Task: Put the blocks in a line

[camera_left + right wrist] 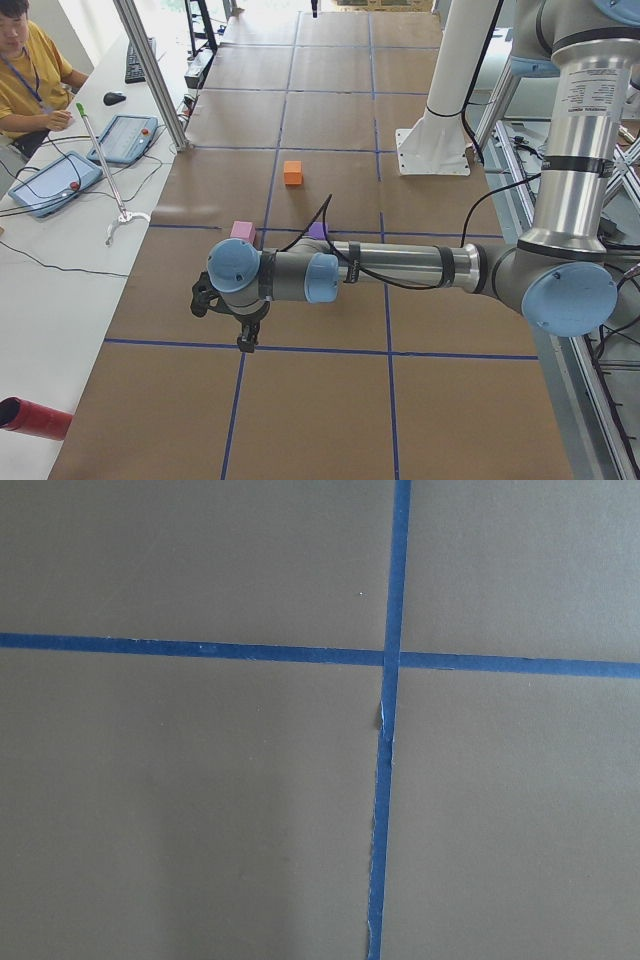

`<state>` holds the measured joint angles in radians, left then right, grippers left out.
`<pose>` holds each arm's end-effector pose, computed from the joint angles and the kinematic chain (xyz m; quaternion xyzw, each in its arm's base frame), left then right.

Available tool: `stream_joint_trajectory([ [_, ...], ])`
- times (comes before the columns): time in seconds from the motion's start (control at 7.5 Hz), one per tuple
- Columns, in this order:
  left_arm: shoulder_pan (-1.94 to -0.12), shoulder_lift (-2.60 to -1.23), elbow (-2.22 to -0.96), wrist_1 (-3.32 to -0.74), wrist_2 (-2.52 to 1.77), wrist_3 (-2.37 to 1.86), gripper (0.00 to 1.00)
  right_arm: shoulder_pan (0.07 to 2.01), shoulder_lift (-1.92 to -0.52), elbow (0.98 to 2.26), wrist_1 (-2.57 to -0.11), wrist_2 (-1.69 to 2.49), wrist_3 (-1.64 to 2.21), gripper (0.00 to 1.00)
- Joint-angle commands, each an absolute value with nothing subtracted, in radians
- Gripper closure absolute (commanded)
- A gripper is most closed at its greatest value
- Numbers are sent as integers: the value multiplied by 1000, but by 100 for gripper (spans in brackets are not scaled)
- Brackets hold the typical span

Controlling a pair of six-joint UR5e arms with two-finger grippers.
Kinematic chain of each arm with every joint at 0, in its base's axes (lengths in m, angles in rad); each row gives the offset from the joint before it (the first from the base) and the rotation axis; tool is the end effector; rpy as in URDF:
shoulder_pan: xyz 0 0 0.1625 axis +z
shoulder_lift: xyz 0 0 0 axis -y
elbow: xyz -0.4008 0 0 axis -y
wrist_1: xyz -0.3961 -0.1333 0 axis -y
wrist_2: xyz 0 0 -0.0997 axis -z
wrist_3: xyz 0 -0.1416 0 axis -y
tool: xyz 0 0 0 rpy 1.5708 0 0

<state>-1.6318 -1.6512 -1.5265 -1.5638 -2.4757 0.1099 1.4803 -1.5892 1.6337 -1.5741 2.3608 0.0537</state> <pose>-0.0542 -0.5279 0.6322 0.0504 0.4344 0.0283 0.8989 -0.0119 -0.4930 0.6411 -0.0088 -0.3851 -0.0249 0.9225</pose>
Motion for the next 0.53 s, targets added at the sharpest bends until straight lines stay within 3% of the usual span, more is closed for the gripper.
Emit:
stream_joint_trajectory([
  [0.0, -1644, -1649, -1526, -1563, -2471, 104, 0, 1480, -1589, 1634, -1575, 2361, 54, 0],
  [0.4, -1644, -1652, -1531, -1563, -2467, 100, 0, 1480, -1589, 1634, -1574, 2361, 54, 0],
])
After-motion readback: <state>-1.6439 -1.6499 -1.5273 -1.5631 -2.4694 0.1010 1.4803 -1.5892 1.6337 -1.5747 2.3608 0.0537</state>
